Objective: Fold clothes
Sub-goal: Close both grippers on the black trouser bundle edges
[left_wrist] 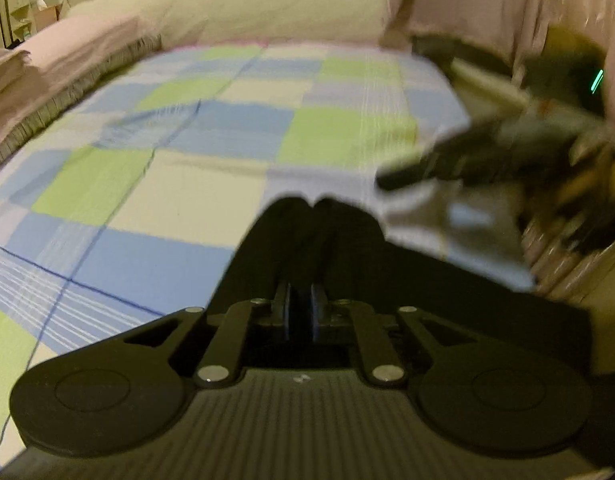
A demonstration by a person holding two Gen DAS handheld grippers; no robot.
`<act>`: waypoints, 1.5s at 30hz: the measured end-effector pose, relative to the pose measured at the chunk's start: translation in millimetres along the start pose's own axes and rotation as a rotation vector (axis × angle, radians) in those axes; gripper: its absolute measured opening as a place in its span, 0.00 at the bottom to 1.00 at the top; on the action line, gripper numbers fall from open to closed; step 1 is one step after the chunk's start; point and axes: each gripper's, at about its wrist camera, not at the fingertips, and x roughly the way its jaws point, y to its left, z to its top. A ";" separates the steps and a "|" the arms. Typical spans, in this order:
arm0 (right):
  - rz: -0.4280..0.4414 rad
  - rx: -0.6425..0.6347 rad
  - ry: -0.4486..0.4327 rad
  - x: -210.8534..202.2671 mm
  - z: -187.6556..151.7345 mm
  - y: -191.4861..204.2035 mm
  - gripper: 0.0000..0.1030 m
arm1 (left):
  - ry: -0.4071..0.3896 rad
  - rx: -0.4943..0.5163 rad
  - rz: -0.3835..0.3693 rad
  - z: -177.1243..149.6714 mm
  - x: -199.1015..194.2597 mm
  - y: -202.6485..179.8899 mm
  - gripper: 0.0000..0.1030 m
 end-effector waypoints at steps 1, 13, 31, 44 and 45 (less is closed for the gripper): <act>0.016 0.001 -0.013 -2.4 3.5 2.2 0.02 | -0.006 -0.003 0.003 0.2 2.8 0.1 0.07; 0.107 0.010 0.092 22.2 -8.4 2.4 0.15 | -0.006 0.098 -0.042 29.9 22.8 -7.6 0.07; -0.046 -0.044 0.118 22.8 -13.6 -7.9 0.00 | -0.030 0.001 0.179 26.7 22.3 30.5 0.00; 0.084 -0.038 0.114 0.9 -20.3 38.9 0.69 | 0.047 -0.040 0.190 -71.7 -91.9 -5.0 0.10; 0.082 -0.061 0.148 0.0 -26.2 45.6 0.69 | 0.076 -0.031 0.215 -82.9 -88.8 -5.0 0.10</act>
